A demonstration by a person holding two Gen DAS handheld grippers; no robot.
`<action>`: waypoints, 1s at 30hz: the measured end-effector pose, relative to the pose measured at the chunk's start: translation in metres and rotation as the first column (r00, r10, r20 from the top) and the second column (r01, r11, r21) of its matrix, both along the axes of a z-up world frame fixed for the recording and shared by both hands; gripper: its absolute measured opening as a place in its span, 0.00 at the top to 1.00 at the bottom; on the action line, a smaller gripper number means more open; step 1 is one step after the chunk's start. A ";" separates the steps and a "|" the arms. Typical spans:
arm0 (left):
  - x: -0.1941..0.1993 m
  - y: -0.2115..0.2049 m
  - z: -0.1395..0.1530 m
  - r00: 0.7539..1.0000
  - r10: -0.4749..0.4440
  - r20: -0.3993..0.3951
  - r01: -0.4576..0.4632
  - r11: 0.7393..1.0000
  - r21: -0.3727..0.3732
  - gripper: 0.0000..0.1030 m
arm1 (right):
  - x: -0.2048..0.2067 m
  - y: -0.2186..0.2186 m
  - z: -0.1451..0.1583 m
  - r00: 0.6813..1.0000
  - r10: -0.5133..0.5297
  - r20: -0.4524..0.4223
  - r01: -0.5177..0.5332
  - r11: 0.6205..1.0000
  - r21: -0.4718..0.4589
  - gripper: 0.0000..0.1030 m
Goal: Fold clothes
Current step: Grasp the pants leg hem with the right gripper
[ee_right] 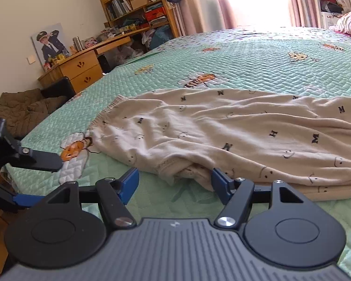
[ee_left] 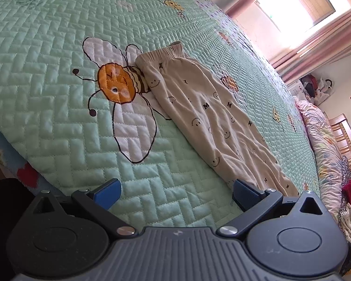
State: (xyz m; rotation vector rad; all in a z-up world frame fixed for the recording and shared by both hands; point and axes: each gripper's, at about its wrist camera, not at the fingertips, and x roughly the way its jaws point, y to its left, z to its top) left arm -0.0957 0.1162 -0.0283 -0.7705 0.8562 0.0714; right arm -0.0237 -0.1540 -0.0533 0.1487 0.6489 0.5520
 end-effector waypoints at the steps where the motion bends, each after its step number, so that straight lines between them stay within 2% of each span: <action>1: 0.000 0.000 0.000 1.000 -0.001 0.000 0.001 1.000 -0.002 0.01 | 0.000 0.002 0.000 1.000 0.010 0.001 -0.010 1.000 -0.004 0.33; 10: -0.004 0.007 -0.001 1.000 0.012 0.004 -0.012 1.000 -0.023 0.01 | 0.023 0.011 0.001 1.000 -0.003 0.011 0.003 1.000 -0.015 0.32; 14: -0.005 0.006 0.000 1.000 0.006 0.007 -0.006 1.000 -0.025 0.01 | 0.027 0.015 -0.004 0.999 0.031 -0.040 -0.027 0.997 0.078 0.31; 15: -0.006 0.007 0.001 1.000 0.006 0.011 -0.006 1.000 -0.020 0.01 | 0.023 0.015 -0.004 0.998 0.052 -0.028 -0.049 0.994 0.102 0.30; 18: -0.006 0.008 0.003 1.000 0.011 0.017 -0.011 1.000 -0.014 0.01 | 0.020 0.014 -0.002 0.997 0.065 0.029 -0.067 0.994 0.090 0.29; 20: -0.006 0.007 0.002 1.000 0.011 0.014 -0.011 1.000 -0.014 0.01 | 0.027 0.006 -0.003 0.999 0.040 0.006 -0.041 0.987 0.152 0.29; 22: -0.006 0.007 0.002 1.000 0.011 0.015 -0.010 1.000 -0.014 0.01 | 0.031 0.007 -0.004 0.998 0.066 -0.012 -0.063 0.984 0.164 0.29; 25: -0.007 0.008 0.004 1.000 0.010 0.022 -0.010 1.000 -0.015 0.01 | 0.029 0.014 -0.004 0.983 0.174 -0.055 -0.164 0.975 0.152 0.28; 26: -0.008 0.009 0.006 0.999 0.017 0.030 -0.017 1.000 -0.011 0.01 | 0.028 0.010 -0.002 0.976 0.206 -0.077 -0.187 0.961 0.202 0.27; 28: -0.009 0.011 0.008 0.999 0.029 0.040 -0.029 1.000 -0.006 0.01 | 0.035 -0.006 0.001 0.952 0.275 -0.133 -0.210 0.906 0.368 0.26; 30: -0.007 0.014 0.008 0.999 0.035 0.037 -0.034 0.999 -0.009 0.01 | 0.048 -0.023 -0.001 0.935 0.292 -0.202 -0.158 0.852 0.499 0.25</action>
